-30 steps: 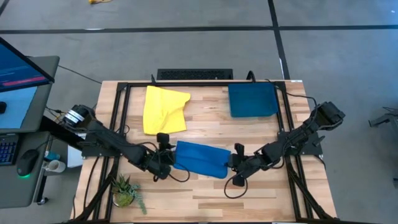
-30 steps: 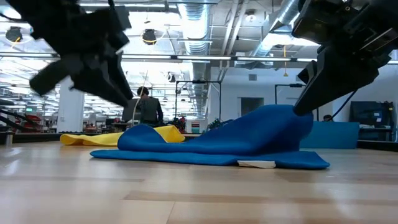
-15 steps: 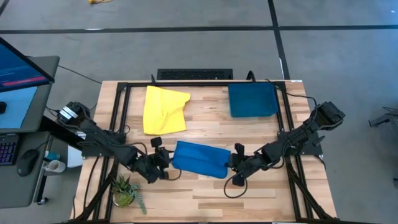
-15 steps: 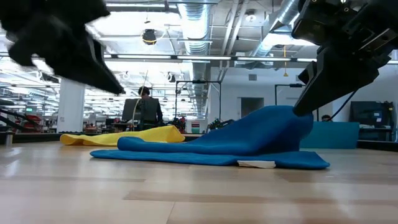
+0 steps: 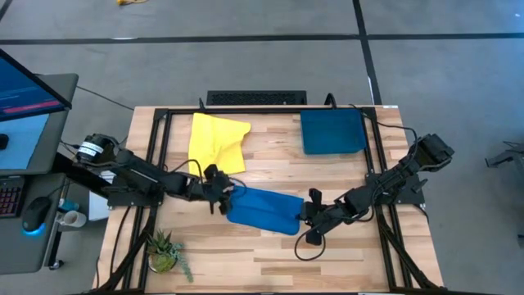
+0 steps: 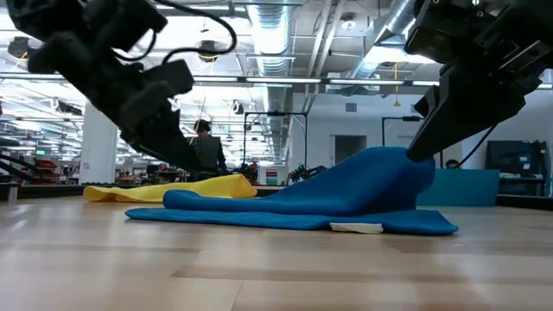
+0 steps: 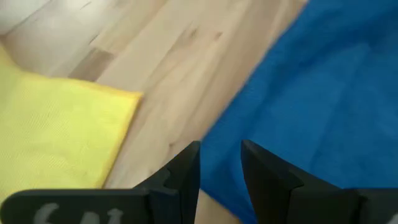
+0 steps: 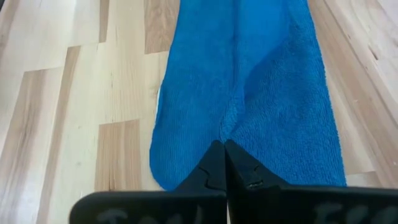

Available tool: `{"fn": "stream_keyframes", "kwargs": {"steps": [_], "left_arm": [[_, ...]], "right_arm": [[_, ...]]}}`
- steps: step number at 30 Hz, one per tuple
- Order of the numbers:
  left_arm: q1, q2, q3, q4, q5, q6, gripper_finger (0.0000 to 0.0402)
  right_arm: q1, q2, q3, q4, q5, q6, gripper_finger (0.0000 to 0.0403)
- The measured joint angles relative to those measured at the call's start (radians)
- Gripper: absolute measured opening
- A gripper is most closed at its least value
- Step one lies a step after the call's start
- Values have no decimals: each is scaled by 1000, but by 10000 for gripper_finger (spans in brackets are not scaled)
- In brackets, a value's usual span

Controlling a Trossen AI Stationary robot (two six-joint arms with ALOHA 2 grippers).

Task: Roll microfiber towels into tight, uniform cylinder then place into a basket
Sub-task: Roll the blue microfiber cloth

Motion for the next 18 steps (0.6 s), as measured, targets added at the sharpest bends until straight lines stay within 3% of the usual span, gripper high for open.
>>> {"fn": "stream_keyframes", "kwargs": {"steps": [6, 18], "left_arm": [[48, 0, 0, -1, 168, -66, 109], [47, 0, 0, -4, 169, -85, 109]], "right_arm": [[0, 0, 0, 0, 0, 0, 7], [0, 0, 0, 0, 0, 0, 7]]}}
